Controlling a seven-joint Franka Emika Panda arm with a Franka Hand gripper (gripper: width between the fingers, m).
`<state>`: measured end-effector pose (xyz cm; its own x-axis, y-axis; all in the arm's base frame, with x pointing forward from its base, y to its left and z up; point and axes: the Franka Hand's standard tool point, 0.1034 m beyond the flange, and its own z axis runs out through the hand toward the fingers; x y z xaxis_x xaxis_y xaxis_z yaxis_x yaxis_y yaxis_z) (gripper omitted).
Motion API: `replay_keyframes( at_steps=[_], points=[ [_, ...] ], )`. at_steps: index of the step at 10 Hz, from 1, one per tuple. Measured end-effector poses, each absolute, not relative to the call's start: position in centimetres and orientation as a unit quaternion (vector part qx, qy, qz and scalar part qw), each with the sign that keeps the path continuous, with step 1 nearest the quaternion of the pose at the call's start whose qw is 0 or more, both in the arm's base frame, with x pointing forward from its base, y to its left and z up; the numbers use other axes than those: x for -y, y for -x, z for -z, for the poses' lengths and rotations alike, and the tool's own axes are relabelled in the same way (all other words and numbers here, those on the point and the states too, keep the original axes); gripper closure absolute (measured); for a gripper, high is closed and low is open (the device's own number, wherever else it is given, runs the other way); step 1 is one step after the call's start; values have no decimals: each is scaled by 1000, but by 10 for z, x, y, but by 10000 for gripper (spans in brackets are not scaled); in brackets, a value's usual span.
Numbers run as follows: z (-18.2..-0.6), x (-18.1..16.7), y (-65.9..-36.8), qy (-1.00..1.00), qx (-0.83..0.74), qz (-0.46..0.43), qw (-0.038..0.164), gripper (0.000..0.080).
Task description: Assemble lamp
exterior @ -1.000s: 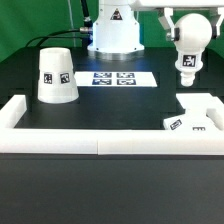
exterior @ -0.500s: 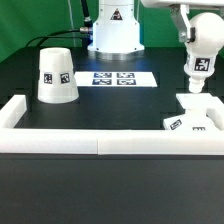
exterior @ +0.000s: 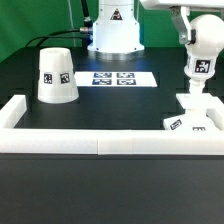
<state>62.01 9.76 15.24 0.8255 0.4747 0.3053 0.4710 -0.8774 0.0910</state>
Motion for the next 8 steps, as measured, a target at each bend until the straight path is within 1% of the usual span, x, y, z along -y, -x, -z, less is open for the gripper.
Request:
replay_keyframes(
  at_steps=[5,8],
  points=[
    [-140,-95,-624,-957,-244,-155,5,220],
    [-138,-101,-622,-957,-247,-154,3,220]
  ],
)
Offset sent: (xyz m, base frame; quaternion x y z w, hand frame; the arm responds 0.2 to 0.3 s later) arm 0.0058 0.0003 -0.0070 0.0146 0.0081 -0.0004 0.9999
